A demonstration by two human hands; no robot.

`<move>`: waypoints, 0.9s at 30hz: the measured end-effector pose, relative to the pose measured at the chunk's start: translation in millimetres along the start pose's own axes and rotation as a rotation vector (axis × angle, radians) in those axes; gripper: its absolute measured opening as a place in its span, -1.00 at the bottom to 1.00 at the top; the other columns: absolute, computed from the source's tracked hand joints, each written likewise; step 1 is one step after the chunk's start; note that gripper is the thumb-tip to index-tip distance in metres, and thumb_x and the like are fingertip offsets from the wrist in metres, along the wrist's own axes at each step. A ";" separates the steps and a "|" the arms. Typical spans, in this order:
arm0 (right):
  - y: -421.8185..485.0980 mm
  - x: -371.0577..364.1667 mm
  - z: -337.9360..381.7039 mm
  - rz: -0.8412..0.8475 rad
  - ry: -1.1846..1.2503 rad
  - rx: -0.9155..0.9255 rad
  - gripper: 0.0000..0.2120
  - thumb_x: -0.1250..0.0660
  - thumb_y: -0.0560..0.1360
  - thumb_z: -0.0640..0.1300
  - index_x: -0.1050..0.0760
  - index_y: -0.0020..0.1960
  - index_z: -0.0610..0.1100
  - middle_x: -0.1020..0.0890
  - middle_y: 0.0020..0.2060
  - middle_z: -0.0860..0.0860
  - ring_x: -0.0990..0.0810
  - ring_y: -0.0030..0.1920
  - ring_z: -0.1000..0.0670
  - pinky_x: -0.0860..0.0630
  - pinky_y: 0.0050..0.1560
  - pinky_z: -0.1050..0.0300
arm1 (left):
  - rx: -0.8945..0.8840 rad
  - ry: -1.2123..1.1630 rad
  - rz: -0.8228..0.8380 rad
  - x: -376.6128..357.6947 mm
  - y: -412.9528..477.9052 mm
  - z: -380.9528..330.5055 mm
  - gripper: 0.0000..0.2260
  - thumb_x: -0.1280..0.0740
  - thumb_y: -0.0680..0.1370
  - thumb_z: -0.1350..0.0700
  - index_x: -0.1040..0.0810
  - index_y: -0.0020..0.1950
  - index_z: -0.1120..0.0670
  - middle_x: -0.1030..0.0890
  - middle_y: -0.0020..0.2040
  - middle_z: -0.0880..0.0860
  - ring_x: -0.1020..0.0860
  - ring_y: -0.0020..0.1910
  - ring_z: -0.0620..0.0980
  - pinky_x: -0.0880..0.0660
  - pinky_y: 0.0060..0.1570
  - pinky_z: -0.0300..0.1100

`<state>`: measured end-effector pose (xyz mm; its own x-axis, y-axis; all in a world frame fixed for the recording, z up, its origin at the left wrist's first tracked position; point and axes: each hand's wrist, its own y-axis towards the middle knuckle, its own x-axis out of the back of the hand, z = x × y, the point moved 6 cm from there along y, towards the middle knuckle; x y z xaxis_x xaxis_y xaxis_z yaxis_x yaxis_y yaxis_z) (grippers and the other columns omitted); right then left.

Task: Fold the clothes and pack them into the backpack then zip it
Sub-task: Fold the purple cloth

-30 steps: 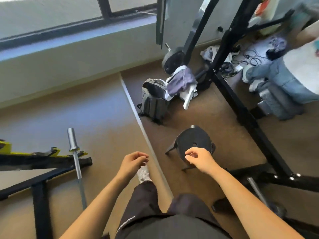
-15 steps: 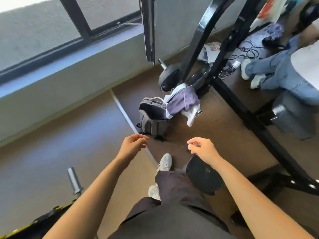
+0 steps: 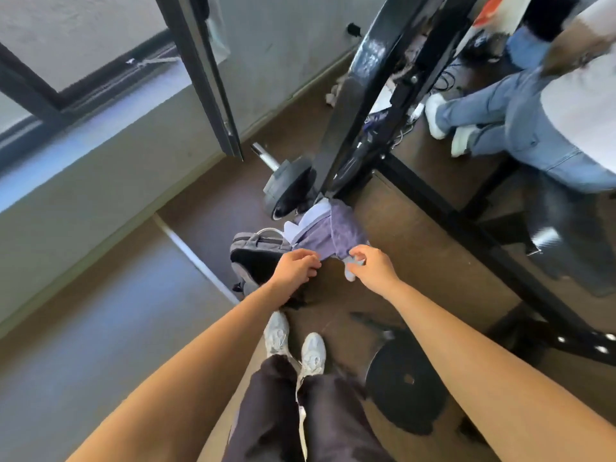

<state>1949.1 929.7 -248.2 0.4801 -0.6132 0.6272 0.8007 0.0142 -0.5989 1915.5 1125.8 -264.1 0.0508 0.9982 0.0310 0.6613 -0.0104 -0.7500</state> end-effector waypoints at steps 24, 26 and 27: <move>75.8 19.6 -3.3 -0.172 0.095 0.051 -0.27 -0.44 0.54 -0.14 -0.18 0.60 0.06 -0.31 0.51 -0.01 -0.51 0.37 -0.08 -0.57 0.29 -0.01 | -0.359 0.365 0.155 -63.0 112.6 -47.5 -0.78 -0.28 0.54 0.12 -0.41 -0.29 -0.11 -0.42 -0.36 -0.11 -0.43 -0.24 0.01 -0.40 -0.09 0.10; 51.7 36.6 14.9 -0.230 0.080 0.197 -0.26 -0.46 0.53 -0.19 -0.20 0.59 0.08 -0.26 0.54 0.03 -0.48 0.40 -0.03 -0.59 0.27 0.08 | -0.522 0.415 0.184 -52.8 76.1 -83.0 -0.70 -0.24 0.49 0.19 -0.35 -0.33 -0.19 -0.42 -0.37 -0.13 -0.40 -0.26 -0.09 -0.37 -0.12 0.06; 39.6 43.3 25.8 -0.221 0.058 0.262 -0.26 -0.47 0.52 -0.23 -0.22 0.58 0.08 -0.23 0.55 0.04 -0.42 0.45 0.00 -0.55 0.29 0.16 | -0.592 0.409 0.234 -49.1 58.9 -96.5 -0.69 -0.22 0.48 0.22 -0.37 -0.30 -0.19 -0.44 -0.35 -0.14 -0.41 -0.26 -0.12 -0.38 -0.15 0.00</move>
<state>2010.9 924.0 -231.9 0.2700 -0.6678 0.6937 0.9513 0.0739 -0.2991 2024.3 1070.5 -246.0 0.4367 0.8658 0.2443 0.8848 -0.3642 -0.2906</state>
